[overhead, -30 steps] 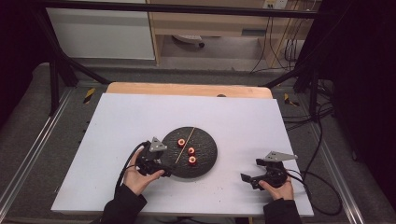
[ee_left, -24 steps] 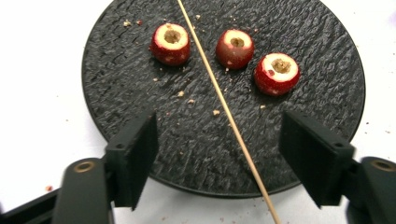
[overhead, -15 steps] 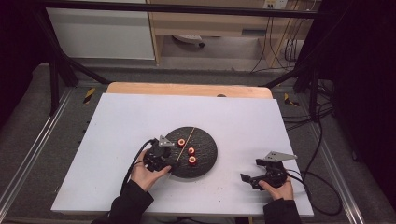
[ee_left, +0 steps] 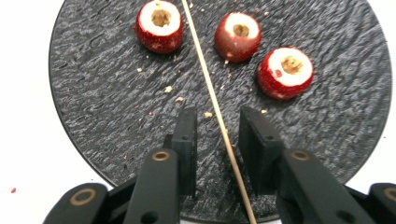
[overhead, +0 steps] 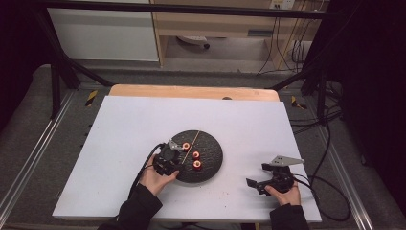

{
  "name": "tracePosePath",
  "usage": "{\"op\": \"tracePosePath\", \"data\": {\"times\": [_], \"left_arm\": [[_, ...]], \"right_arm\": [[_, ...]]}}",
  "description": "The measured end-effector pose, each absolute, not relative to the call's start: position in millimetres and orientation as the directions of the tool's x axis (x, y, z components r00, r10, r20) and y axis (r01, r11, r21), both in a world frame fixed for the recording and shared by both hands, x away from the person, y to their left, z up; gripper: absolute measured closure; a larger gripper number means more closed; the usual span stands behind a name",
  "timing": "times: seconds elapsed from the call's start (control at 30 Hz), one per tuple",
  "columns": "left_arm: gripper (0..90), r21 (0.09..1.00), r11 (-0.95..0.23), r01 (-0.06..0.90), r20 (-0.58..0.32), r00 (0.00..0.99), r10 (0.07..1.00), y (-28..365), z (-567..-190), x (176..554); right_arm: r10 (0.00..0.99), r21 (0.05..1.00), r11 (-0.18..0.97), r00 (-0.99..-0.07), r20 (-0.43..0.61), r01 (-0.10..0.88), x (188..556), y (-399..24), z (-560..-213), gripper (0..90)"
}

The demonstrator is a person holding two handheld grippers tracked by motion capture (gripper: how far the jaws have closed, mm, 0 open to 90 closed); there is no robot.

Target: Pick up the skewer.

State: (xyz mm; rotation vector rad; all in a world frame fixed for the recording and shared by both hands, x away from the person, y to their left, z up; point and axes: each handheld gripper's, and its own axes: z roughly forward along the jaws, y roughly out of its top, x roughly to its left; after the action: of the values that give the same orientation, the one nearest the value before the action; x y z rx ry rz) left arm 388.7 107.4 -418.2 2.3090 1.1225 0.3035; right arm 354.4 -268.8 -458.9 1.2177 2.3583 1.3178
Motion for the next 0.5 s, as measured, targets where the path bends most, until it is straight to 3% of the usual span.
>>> {"op": "tracePosePath", "data": {"times": [0.5], "left_arm": [[82.2, 0.530, -0.493, 0.690, -0.007, 0.585, 0.811, 98.3, -417.8, 387.1]], "right_arm": [[0.724, 0.773, 0.275, -0.652, 0.224, 0.571, 354.5, -268.5, -459.2, 0.9]]}}
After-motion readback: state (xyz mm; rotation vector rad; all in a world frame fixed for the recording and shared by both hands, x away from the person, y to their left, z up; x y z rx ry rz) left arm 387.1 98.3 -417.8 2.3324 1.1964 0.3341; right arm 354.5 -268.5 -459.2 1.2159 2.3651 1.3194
